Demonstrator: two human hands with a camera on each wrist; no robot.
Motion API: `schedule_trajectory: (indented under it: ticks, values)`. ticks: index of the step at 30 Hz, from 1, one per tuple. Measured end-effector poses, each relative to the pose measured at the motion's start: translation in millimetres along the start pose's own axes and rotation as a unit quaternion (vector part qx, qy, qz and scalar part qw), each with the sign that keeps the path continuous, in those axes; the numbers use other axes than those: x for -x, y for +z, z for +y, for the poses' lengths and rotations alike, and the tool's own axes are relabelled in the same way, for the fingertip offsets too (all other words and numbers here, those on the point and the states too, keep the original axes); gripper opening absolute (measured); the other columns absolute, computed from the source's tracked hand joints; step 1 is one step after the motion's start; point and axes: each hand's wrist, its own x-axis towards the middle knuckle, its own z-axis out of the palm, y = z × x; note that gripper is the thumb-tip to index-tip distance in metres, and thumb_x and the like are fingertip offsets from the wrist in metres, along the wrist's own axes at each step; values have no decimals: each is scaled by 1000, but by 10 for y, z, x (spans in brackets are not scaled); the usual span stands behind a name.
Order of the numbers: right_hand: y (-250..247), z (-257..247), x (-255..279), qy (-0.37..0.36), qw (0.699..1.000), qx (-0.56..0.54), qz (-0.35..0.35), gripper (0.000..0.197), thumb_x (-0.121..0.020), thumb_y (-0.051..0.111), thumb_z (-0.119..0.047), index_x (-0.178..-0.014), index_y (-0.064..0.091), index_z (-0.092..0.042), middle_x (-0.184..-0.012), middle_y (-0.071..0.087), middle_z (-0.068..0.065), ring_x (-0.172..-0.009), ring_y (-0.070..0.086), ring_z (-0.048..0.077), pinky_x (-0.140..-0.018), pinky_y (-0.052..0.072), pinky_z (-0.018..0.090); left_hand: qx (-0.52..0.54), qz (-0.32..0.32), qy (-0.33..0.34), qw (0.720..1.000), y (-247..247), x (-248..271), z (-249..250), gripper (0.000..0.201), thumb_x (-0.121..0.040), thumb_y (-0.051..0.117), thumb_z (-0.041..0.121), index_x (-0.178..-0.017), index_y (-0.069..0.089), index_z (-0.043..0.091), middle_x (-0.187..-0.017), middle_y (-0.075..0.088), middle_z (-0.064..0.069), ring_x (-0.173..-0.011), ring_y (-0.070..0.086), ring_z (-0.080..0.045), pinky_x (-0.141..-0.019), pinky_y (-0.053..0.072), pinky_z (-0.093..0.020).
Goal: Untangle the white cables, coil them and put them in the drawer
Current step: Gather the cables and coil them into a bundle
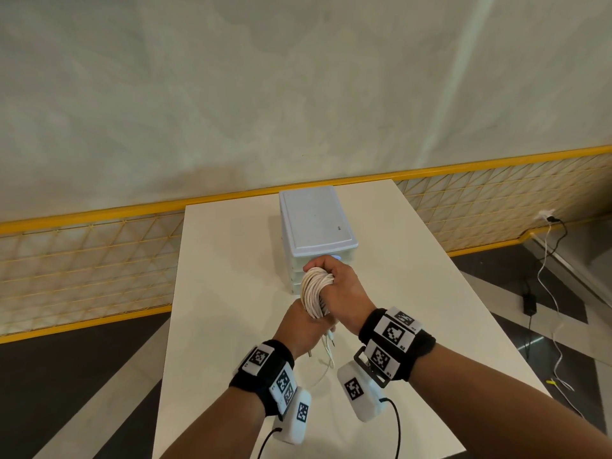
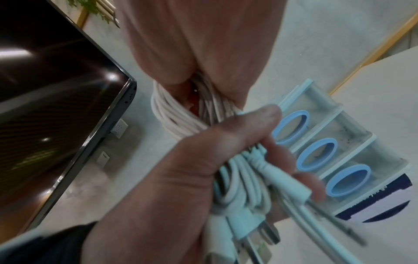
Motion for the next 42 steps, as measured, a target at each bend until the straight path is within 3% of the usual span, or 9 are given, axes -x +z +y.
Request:
schedule_trajectory:
  ticks: [3, 6, 11, 14, 17, 21, 29, 36, 42]
  values:
    - [-23, 5, -15, -7, 998, 51, -37, 48, -77, 36, 13, -103, 59, -20, -83, 61, -3, -70, 59, 0, -64, 48, 10, 22, -3, -3, 1000, 10, 17, -20, 22, -79, 63, 9, -59, 61, 17, -54, 63, 5, -49, 58, -1, -53, 44, -15]
    - [-127, 56, -37, -7, 992, 78, -97, 55, -84, 50, 3, -132, 41, -22, -103, 54, -3, -89, 56, 7, -74, 46, 7, 79, 17, -1, 997, 21, 25, -49, 12, -81, 65, 12, -69, 65, 14, -59, 66, 0, -56, 61, -15, -56, 47, -26]
    - [-285, 430, 57, 68, 966, 153, -199, 72, -82, 69, -25, -141, 28, -27, -125, 48, -6, -118, 46, 11, -92, 40, 20, 264, 75, 28, 961, -81, 53, 46, 13, -87, 59, -1, -76, 65, 2, -63, 67, -4, -63, 67, -17, -59, 51, -26]
    - [-243, 522, 116, 46, 947, 189, -254, 43, -87, 62, -26, -126, 43, -29, -113, 55, -17, -101, 53, 1, -81, 38, 7, 339, 56, 13, 939, -124, 61, 105, 16, -88, 58, 3, -75, 66, -1, -69, 67, -17, -64, 67, -28, -58, 56, -36]
    - [-195, 562, 127, 48, 950, 189, -246, 9, -92, 55, -27, -91, 54, -36, -76, 63, -20, -72, 60, 1, -74, 46, 16, 393, 28, -17, 919, -159, 33, 79, 20, -87, 59, 14, -75, 60, -1, -65, 60, -15, -52, 59, -28, -44, 46, -29]
    - [-229, 686, 120, 67, 938, 257, -223, 23, -91, 54, -38, -73, 54, -23, -60, 52, -4, -54, 46, 8, -59, 39, 21, 438, 37, -15, 898, -231, 0, 37, 14, -78, 63, 19, -66, 58, 12, -56, 50, -4, -51, 48, -18, -56, 36, -31]
    - [-487, 840, 33, 51, 897, 405, -170, 32, -87, 60, -39, -61, 44, -27, -59, 43, -13, -66, 46, 16, -58, 33, 22, 263, 45, -53, 962, -360, -4, -103, 18, -83, 66, 18, -69, 58, 9, -55, 57, -8, -39, 40, -19, -39, 28, -20]
    - [-360, 546, -61, 39, 956, 288, -44, 17, -77, 60, -12, -76, 46, -21, -62, 50, -3, -54, 43, 10, -56, 35, 23, 160, -11, -59, 985, -297, 16, -201, 21, -67, 77, 27, -68, 67, 8, -60, 62, -12, -57, 57, -24, -61, 46, -32]
    - [-132, 323, -74, 117, 993, -2, -27, 13, -85, 45, -8, -93, 51, -16, -75, 55, 1, -62, 47, 14, -61, 40, 26, 112, 4, -68, 991, -95, 29, -182, 23, -64, 84, 22, -73, 67, 12, -56, 63, -3, -55, 58, -15, -58, 47, -26]
